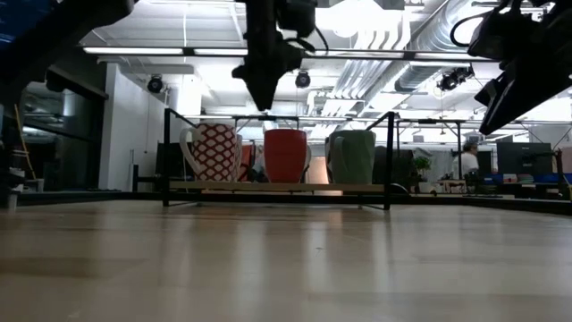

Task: Place coffee mugs
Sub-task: Put the red mug on the shelf

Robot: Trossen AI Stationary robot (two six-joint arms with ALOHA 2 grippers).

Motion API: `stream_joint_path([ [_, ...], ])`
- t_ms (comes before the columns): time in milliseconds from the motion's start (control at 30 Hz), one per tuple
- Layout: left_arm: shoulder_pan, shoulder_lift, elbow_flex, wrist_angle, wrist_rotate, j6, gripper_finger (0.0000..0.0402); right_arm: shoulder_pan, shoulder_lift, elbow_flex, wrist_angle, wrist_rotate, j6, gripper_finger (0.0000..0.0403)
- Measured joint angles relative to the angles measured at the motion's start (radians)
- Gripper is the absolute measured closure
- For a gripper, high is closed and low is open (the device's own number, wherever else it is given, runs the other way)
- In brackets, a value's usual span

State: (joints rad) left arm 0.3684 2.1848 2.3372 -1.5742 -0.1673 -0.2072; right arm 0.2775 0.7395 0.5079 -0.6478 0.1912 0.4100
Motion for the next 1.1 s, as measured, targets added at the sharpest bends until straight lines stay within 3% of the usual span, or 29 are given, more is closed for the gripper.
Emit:
stream_joint_path([
  [333,0.011,0.037,-0.003,0.008,0.007,0.022,0.0318,0.000,0.000,0.000,0.019,0.000,0.011,0.0336],
  [733,0.038,0.085,-0.002,0.003,0.080,0.027,0.0382,0.000,0.000,0.000,0.020,-0.007,0.009,0.0336],
  [1100,0.059,0.127,-0.002,0.003,0.076,0.028,0.0387,0.000,0.000,0.000,0.016,-0.015,-0.010,0.0336],
])
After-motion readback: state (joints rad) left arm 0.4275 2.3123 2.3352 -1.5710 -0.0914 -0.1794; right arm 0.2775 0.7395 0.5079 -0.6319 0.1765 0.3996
